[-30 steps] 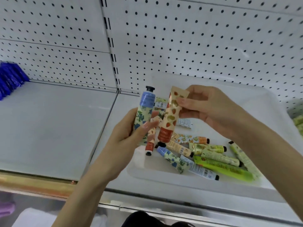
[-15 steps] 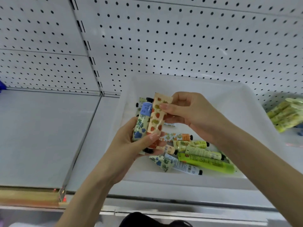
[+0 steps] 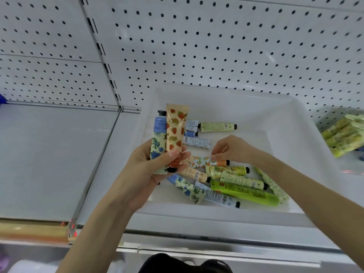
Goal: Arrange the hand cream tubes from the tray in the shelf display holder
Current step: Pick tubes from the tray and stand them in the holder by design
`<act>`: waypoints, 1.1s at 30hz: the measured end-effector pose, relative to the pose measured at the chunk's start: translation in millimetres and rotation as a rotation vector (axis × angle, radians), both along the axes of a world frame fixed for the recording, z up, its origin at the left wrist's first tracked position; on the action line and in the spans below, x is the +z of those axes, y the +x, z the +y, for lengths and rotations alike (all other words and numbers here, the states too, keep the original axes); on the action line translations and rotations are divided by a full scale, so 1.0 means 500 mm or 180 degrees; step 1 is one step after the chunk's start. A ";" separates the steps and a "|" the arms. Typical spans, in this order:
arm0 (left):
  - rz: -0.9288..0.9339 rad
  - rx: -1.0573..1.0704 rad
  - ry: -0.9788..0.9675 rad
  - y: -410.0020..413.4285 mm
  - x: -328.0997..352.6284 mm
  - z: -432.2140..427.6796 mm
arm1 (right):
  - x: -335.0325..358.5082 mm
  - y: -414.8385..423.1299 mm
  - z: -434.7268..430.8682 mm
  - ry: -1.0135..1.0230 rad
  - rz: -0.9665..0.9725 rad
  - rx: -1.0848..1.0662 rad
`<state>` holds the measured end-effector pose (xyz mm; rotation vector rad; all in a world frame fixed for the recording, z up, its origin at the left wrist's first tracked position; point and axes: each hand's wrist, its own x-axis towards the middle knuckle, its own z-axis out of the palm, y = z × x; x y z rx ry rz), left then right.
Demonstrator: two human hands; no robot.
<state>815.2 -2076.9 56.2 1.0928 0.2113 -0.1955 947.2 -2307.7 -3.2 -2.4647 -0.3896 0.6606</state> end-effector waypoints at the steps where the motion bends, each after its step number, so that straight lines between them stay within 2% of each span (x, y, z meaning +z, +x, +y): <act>1: 0.0029 0.0044 -0.0059 0.001 -0.001 0.001 | -0.004 0.002 0.003 0.0012 0.0009 0.0013; 10: 0.0078 0.0087 -0.0135 0.006 0.001 0.000 | -0.027 0.009 0.006 0.0153 0.0407 0.0172; 18: 0.0114 0.0184 -0.0242 0.011 -0.002 0.001 | 0.033 0.003 -0.015 0.0071 0.0318 0.0059; 22: 0.0124 0.0128 -0.0338 0.008 0.000 0.000 | 0.105 -0.027 -0.036 0.0822 0.0432 -0.0458; 25: 0.0111 0.0146 -0.0520 0.005 0.003 -0.009 | 0.153 -0.075 -0.021 0.1758 0.1005 -0.0982; 27: 0.0097 0.0178 -0.0639 0.003 0.005 -0.018 | 0.177 -0.110 0.003 0.2267 0.1260 -0.1068; 33: 0.0065 0.0177 -0.0610 -0.002 0.012 -0.034 | 0.195 -0.161 0.085 0.2671 0.1255 -0.1088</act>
